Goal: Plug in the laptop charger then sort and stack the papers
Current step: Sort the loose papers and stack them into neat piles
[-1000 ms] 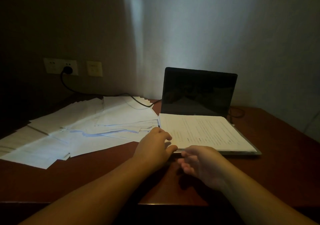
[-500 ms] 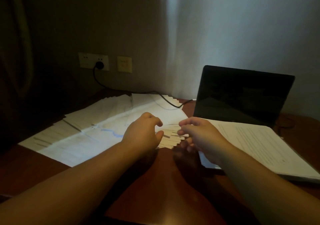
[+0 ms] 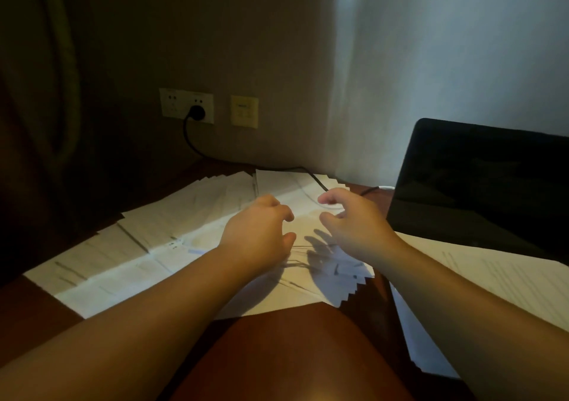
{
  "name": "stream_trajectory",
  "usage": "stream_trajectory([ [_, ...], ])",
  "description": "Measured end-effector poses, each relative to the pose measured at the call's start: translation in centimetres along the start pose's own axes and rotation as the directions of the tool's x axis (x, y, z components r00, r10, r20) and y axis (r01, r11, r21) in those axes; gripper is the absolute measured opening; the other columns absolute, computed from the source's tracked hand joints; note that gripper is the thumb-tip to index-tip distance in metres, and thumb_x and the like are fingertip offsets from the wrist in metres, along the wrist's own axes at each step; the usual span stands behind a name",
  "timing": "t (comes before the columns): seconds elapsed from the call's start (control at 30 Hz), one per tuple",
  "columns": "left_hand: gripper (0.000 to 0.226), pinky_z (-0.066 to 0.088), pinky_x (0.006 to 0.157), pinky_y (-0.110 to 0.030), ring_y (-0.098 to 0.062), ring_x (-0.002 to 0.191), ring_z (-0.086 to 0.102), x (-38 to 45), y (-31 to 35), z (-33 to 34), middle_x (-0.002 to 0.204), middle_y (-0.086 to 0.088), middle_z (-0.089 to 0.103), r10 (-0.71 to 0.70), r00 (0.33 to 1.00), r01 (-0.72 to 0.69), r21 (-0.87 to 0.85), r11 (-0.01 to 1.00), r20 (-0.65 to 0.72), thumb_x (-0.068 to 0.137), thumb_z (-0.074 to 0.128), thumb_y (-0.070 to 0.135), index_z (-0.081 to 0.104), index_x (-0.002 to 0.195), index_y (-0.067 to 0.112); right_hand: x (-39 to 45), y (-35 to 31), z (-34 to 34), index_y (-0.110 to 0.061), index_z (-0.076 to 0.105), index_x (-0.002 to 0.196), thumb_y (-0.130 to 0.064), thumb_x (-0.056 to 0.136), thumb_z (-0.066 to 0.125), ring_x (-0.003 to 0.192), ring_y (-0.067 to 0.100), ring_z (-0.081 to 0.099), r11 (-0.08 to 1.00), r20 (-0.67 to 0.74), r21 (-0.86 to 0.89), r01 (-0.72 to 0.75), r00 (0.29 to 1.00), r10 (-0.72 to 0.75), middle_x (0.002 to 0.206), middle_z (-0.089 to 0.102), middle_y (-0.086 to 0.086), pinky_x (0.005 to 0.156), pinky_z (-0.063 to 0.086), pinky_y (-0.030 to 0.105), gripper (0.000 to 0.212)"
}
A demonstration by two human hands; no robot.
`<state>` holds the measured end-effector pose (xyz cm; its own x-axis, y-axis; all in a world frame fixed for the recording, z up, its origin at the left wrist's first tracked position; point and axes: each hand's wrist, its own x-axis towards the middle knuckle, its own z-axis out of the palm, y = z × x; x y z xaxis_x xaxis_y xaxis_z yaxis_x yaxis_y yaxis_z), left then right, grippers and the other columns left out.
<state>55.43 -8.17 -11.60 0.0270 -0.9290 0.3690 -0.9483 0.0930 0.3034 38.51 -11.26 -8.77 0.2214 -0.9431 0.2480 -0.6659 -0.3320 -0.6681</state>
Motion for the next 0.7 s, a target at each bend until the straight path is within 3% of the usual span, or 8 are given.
stream_trajectory([
  [0.1, 0.050, 0.051, 0.098, -0.030, -0.019, 0.126, 0.054, 0.3, -0.3, 0.6, 0.163, 0.004, 0.019, -0.033, 0.999, 0.033, 0.010, 0.999, 0.009, 0.095, 0.060, 0.046, 0.046, 0.142, 0.039, 0.3, 0.4, 0.7, -0.042, 0.042, 0.143, -0.024, 0.096, 0.061, 0.137, 0.002, 0.028, 0.985, 0.045, -0.101, 0.141, 0.990, -0.137, 0.164, 0.004, -0.013, 0.082, 0.046, 0.010, 0.054],
  [0.17, 0.058, 0.051, 0.101, -0.036, -0.022, 0.133, 0.050, 0.3, -0.5, 1.1, 0.167, 0.004, -0.001, -0.026, 1.000, 0.026, 0.036, 0.999, -0.011, 0.094, 0.060, 0.048, 0.036, 0.146, 0.042, 0.2, 1.0, 1.4, -0.049, 0.026, 0.150, -0.028, 0.096, 0.061, 0.138, -0.002, 0.014, 0.962, 0.072, -0.172, 0.212, 0.977, -0.203, 0.159, -0.024, -0.021, 0.073, 0.038, 0.000, 0.068],
  [0.2, 0.061, 0.051, 0.102, -0.037, -0.023, 0.134, 0.049, 0.3, -0.5, 1.3, 0.167, 0.004, -0.005, -0.026, 1.000, 0.027, 0.040, 0.999, -0.016, 0.093, 0.060, 0.050, 0.033, 0.147, 0.043, 0.1, 1.5, 1.9, -0.051, 0.019, 0.150, -0.031, 0.096, 0.060, 0.145, 0.003, 0.010, 0.949, 0.082, -0.201, 0.242, 0.970, -0.230, 0.157, -0.030, -0.023, 0.083, 0.037, 0.002, 0.071],
  [0.27, 0.061, 0.048, 0.105, -0.037, -0.021, 0.136, 0.047, 0.2, -0.6, 1.6, 0.167, 0.005, -0.001, -0.053, 0.998, 0.054, 0.019, 0.998, -0.020, 0.093, 0.059, 0.051, 0.032, 0.147, 0.045, 0.1, 2.0, 2.5, -0.053, 0.014, 0.150, -0.033, 0.096, 0.059, 0.151, 0.013, 0.004, 0.945, 0.121, -0.201, 0.259, 0.964, -0.238, 0.155, -0.030, -0.025, 0.103, 0.029, 0.017, 0.073],
  [0.37, 0.058, 0.042, 0.112, -0.042, -0.022, 0.142, 0.039, 0.0, -1.1, 2.0, 0.165, 0.006, 0.016, -0.066, 0.998, 0.066, 0.021, 0.998, -0.007, 0.093, 0.058, 0.053, 0.037, 0.146, 0.043, 0.2, 2.4, 2.6, -0.054, 0.017, 0.149, -0.030, 0.097, 0.058, 0.151, 0.014, 0.009, 0.963, 0.154, -0.138, 0.232, 0.965, -0.211, 0.160, -0.016, -0.025, 0.101, 0.024, 0.020, 0.070],
  [0.47, 0.059, 0.039, 0.113, -0.047, -0.022, 0.144, 0.036, -0.2, -1.6, 2.1, 0.163, 0.007, 0.021, -0.071, 0.997, 0.071, 0.000, 0.998, 0.024, 0.092, 0.059, 0.054, 0.038, 0.146, 0.043, 0.2, 2.3, 2.5, -0.057, 0.015, 0.147, -0.041, 0.095, 0.059, 0.152, 0.014, 0.006, 0.955, 0.181, -0.151, 0.256, 0.957, -0.228, 0.159, -0.020, -0.025, 0.099, 0.024, 0.020, 0.070],
  [0.57, 0.064, 0.042, 0.111, -0.048, -0.026, 0.143, 0.037, -0.1, -1.7, 1.9, 0.166, 0.007, 0.012, -0.093, 0.995, 0.094, -0.021, 0.995, 0.043, 0.089, 0.062, 0.056, 0.035, 0.146, 0.045, -0.1, 2.0, 2.1, -0.068, 0.008, 0.135, -0.059, 0.085, 0.059, 0.152, 0.014, 0.000, 0.947, 0.200, -0.162, 0.277, 0.949, -0.243, 0.149, -0.037, -0.029, 0.100, 0.023, 0.021, 0.072],
  [0.7, 0.078, 0.043, 0.109, -0.053, -0.029, 0.142, 0.038, 0.3, -1.8, 1.3, 0.166, 0.007, -0.009, -0.100, 0.994, 0.101, -0.026, 0.995, 0.036, 0.084, 0.065, 0.061, 0.021, 0.148, 0.052, -0.1, 1.9, 1.8, -0.073, -0.001, 0.131, -0.052, 0.087, 0.068, 0.150, 0.012, -0.008, 0.947, 0.220, -0.128, 0.294, 0.940, -0.262, 0.147, -0.040, -0.032, 0.104, 0.022, 0.027, 0.084],
])
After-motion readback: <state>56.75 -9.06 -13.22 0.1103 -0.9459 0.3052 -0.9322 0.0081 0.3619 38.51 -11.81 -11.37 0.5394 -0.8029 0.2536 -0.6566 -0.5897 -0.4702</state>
